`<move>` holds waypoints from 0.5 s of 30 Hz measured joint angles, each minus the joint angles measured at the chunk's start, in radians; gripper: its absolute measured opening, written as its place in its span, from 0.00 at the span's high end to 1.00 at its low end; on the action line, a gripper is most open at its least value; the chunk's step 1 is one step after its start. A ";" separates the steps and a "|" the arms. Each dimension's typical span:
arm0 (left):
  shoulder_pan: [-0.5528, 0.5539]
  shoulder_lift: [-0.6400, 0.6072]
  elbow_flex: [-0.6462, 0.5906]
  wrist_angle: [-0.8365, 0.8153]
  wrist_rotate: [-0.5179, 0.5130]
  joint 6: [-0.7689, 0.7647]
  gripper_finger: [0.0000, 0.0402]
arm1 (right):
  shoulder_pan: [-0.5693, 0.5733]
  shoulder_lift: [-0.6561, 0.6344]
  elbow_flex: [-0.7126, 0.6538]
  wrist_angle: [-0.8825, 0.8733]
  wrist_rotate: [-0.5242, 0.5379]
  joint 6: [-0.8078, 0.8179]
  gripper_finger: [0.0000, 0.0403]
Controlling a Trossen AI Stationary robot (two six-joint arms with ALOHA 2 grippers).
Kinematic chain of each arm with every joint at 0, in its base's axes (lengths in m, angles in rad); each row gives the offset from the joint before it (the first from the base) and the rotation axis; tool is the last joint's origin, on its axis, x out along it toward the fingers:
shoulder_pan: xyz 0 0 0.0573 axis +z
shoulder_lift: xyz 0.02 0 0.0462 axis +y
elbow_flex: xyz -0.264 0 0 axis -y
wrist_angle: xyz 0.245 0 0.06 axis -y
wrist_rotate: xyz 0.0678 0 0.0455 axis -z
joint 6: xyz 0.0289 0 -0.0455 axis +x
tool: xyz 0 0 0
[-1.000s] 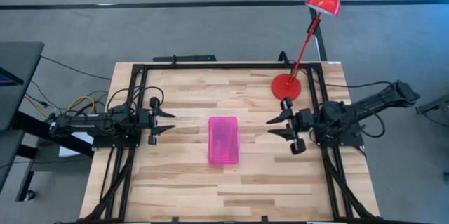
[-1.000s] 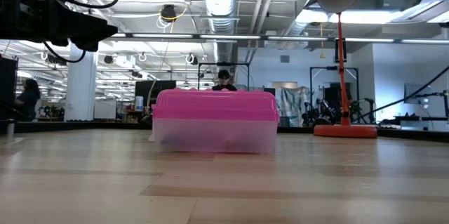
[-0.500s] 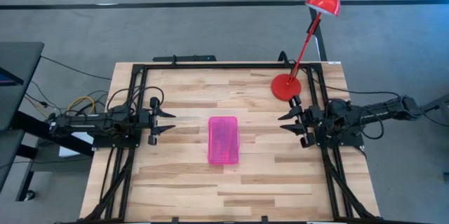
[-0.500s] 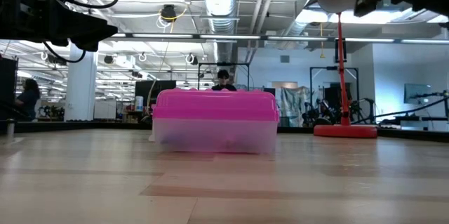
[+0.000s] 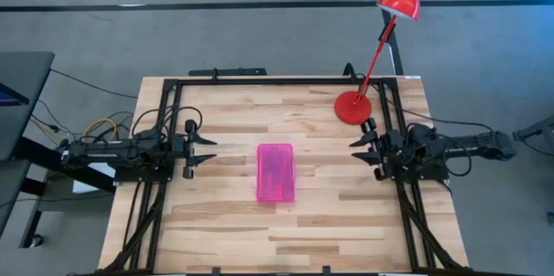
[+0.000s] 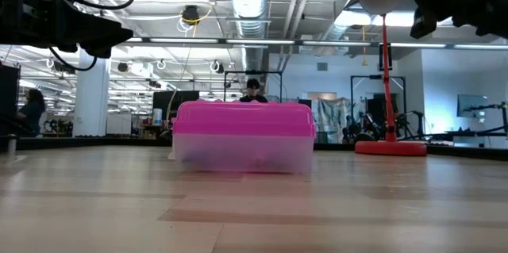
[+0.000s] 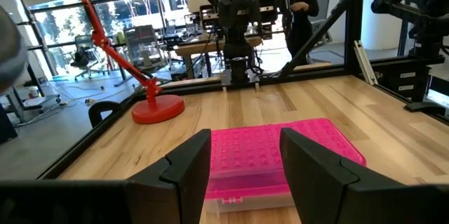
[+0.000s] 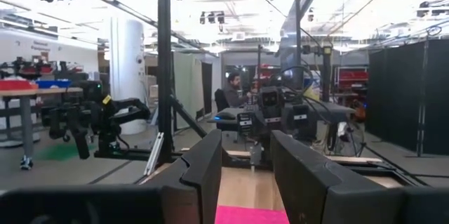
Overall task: Pick & place school supplies into a supply box
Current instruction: Return to Home Position
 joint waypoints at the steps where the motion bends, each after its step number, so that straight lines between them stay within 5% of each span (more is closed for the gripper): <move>1: 0.000 0.000 0.000 0.000 0.000 0.000 0.58 | -0.003 -0.018 0.000 -0.022 0.000 0.001 0.71; 15: 0.000 0.000 0.000 0.000 0.000 0.000 0.58 | -0.006 -0.218 0.000 -0.251 0.001 0.004 0.71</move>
